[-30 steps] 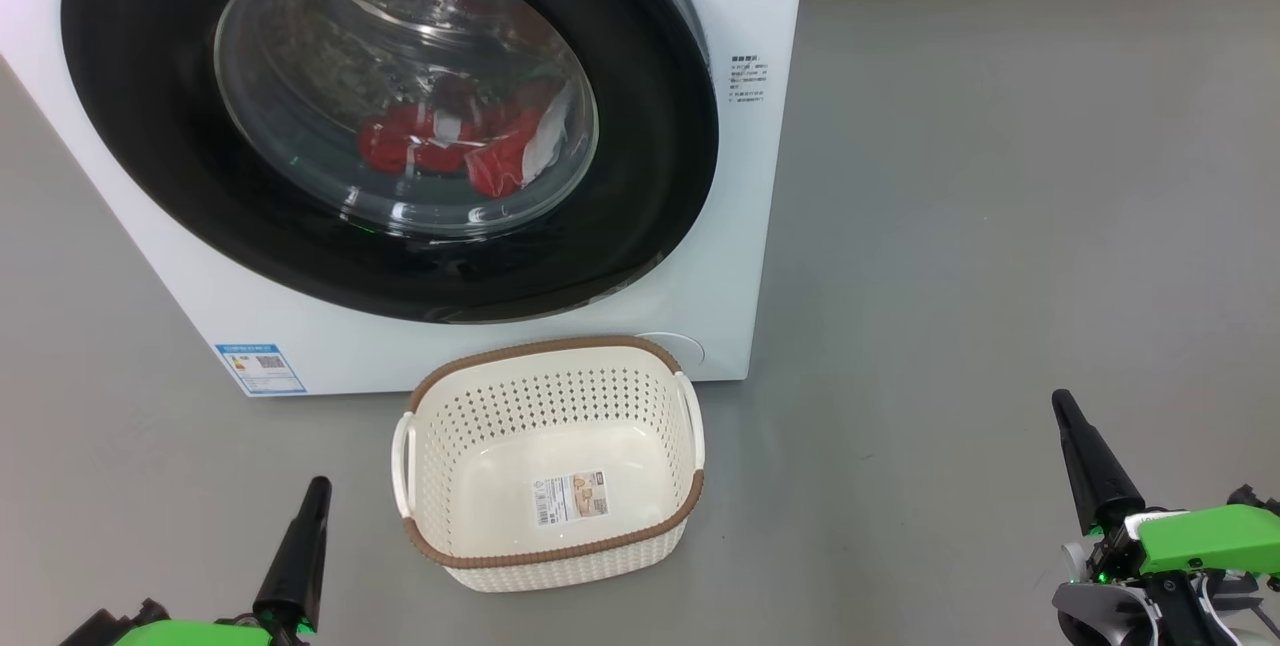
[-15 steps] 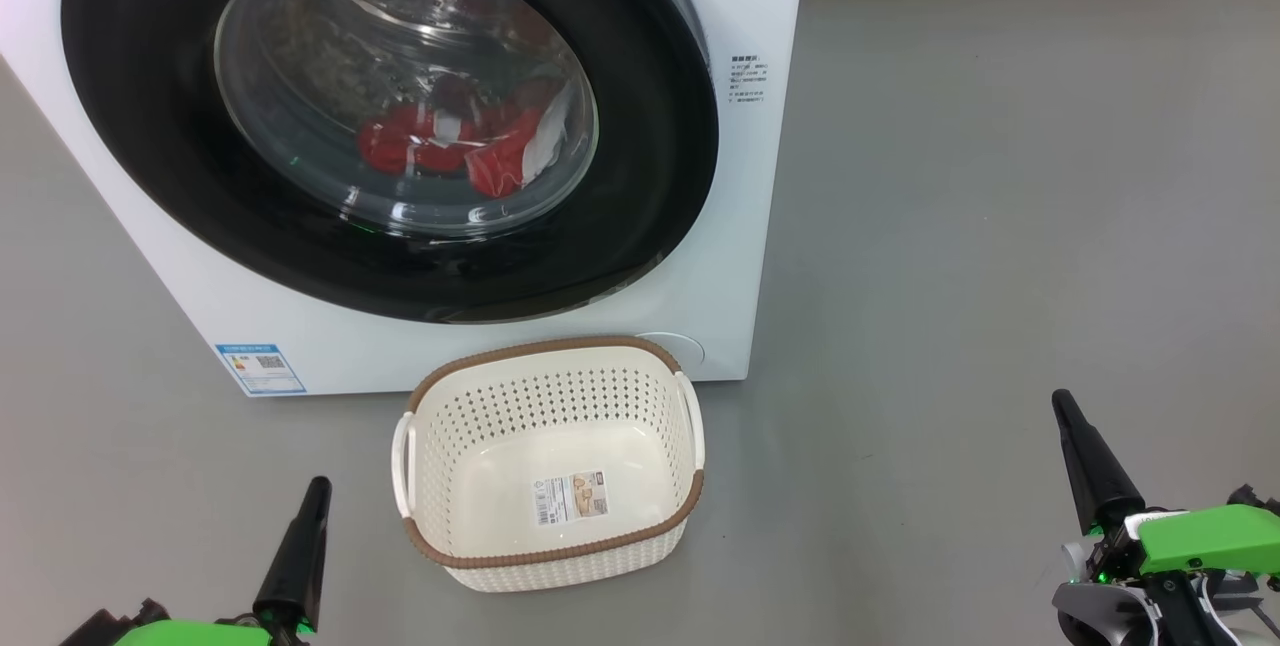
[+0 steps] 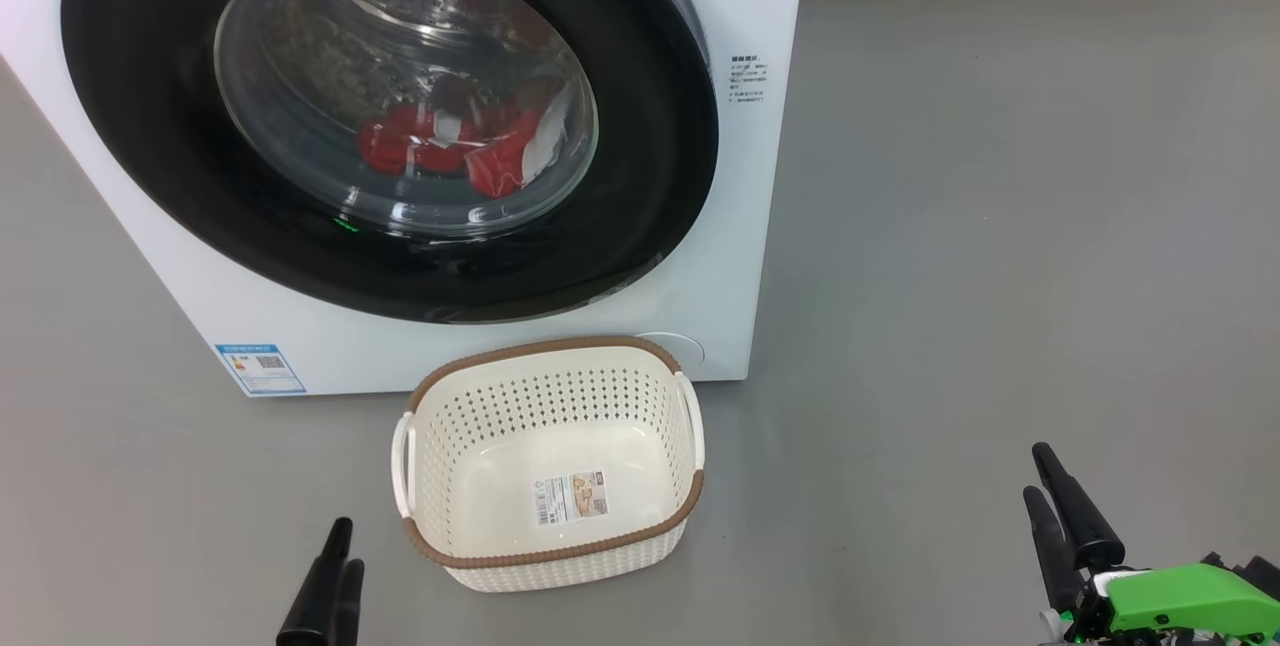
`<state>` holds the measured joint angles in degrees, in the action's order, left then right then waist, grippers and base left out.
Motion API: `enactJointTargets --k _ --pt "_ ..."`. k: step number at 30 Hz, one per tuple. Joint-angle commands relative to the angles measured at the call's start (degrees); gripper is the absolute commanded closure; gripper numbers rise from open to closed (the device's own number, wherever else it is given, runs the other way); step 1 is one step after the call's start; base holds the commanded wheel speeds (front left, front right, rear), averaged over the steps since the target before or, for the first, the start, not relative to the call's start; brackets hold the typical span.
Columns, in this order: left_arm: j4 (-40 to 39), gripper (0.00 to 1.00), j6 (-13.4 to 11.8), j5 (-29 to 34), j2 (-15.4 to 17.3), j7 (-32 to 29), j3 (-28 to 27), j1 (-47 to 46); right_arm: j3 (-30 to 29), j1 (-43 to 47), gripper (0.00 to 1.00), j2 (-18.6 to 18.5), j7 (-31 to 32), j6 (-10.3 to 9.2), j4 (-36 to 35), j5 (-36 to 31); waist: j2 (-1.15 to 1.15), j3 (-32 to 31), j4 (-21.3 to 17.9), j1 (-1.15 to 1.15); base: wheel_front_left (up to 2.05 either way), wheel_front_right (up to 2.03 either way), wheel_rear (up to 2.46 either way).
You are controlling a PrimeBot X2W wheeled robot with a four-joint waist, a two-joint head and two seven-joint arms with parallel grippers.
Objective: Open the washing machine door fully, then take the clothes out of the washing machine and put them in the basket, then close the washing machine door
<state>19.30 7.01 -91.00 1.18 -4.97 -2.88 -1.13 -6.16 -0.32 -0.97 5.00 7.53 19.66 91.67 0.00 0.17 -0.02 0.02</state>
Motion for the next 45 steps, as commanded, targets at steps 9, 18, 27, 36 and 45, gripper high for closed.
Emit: enactJointTargets --k 9,18,27,36,45 --pt "-1.81 0.00 0.11 3.96 0.97 1.68 0.46 -3.08 1.97 -3.40 0.00 -1.53 -1.90 -0.01 -1.82 -3.64 0.00 0.18 -0.03 -0.01 0.00 0.00 0.00" --pt "-2.64 0.00 0.14 10.27 0.93 3.22 0.52 -4.09 2.67 -4.50 0.00 -1.69 -3.42 -0.01 -2.23 -10.22 0.00 0.39 -0.10 -0.02 0.00 0.00 0.00" --pt "-3.73 0.00 0.20 25.54 0.98 6.11 1.22 -5.67 4.53 -6.08 0.00 -2.20 -6.28 -0.01 -2.72 -23.25 0.00 0.29 -0.11 -0.02 0.00 0.00 0.00" --pt "-4.05 0.00 0.23 33.63 1.05 7.47 2.02 -6.21 5.71 -6.77 0.00 -2.49 -7.63 -0.02 -2.24 -28.43 0.00 0.09 -0.05 -0.02 0.00 0.00 0.00" --pt "-3.84 0.00 -0.14 40.11 1.12 9.00 2.43 -6.76 6.10 -7.41 0.00 -2.74 -9.15 -0.02 -2.01 -36.13 0.00 -0.30 -0.18 -0.02 0.00 0.00 0.00"
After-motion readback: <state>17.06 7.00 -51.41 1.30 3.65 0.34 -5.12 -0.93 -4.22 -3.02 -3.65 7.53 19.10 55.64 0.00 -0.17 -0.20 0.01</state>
